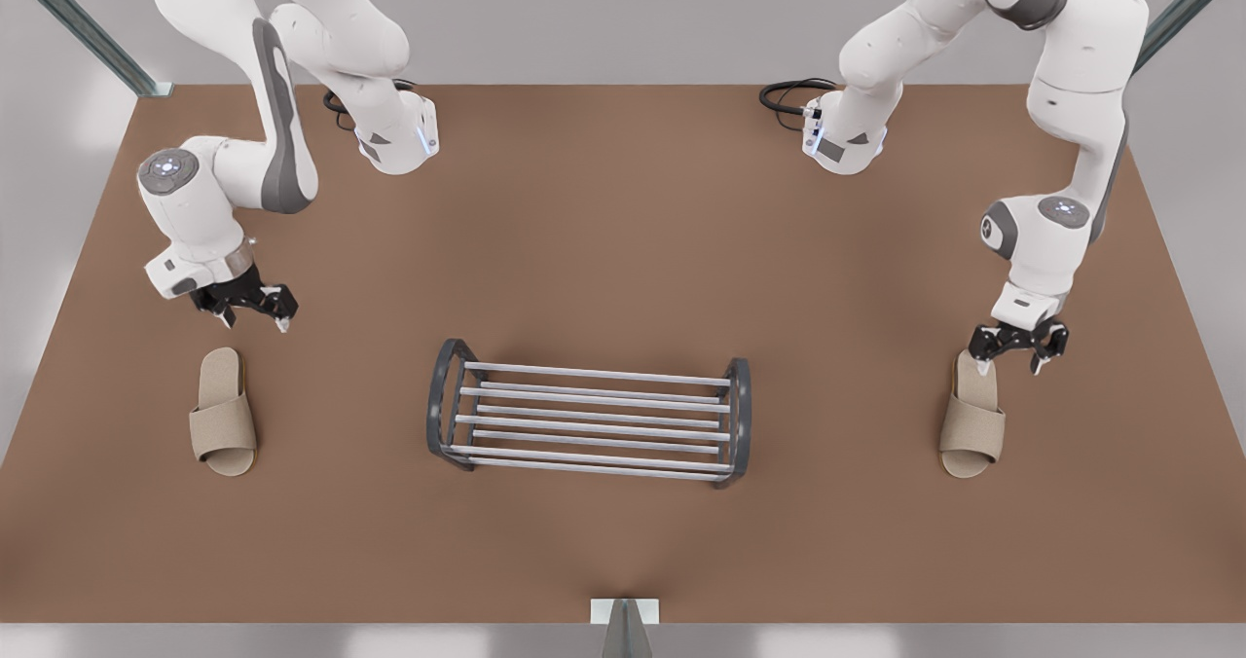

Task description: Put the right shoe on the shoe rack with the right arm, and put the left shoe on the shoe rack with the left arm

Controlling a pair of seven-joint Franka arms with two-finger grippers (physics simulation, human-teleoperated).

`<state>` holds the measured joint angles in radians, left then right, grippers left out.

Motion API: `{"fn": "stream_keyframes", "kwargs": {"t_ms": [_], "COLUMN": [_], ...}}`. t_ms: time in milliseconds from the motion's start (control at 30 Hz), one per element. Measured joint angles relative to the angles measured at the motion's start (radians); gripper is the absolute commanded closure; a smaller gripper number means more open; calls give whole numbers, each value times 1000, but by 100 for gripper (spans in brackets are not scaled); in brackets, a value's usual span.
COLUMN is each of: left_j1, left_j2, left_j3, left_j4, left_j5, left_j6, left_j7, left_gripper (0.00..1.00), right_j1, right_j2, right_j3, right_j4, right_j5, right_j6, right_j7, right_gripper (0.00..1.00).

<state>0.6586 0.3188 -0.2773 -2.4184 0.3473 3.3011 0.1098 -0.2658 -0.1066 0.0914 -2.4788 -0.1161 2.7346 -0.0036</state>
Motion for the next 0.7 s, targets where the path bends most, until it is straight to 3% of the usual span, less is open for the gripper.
{"fn": "stream_keyframes", "kwargs": {"t_ms": [133,267,400,700], "left_j1": [90,162,175,191], "left_j2": [95,201,251,349], "left_j3": [-48,-76,-89,-94], "left_j4": [30,85,125,224], "left_j5": [79,172,212,263], "left_j6": [93,141,166,187], "left_j7": [19,34,47,67], "left_gripper": [0,0,0,0], "right_j1": [-91,-120,-68,-276], "right_j2": [101,196,244,431], "right_j3": [2,0,1,8], "right_j4": [-41,-42,-46,45], "right_j5": [-1,-1,-2,-153], "right_j6": [376,569,668,751], "right_j7": [-16,-28,-40,-86], "right_gripper": [0,0,0,0]}}
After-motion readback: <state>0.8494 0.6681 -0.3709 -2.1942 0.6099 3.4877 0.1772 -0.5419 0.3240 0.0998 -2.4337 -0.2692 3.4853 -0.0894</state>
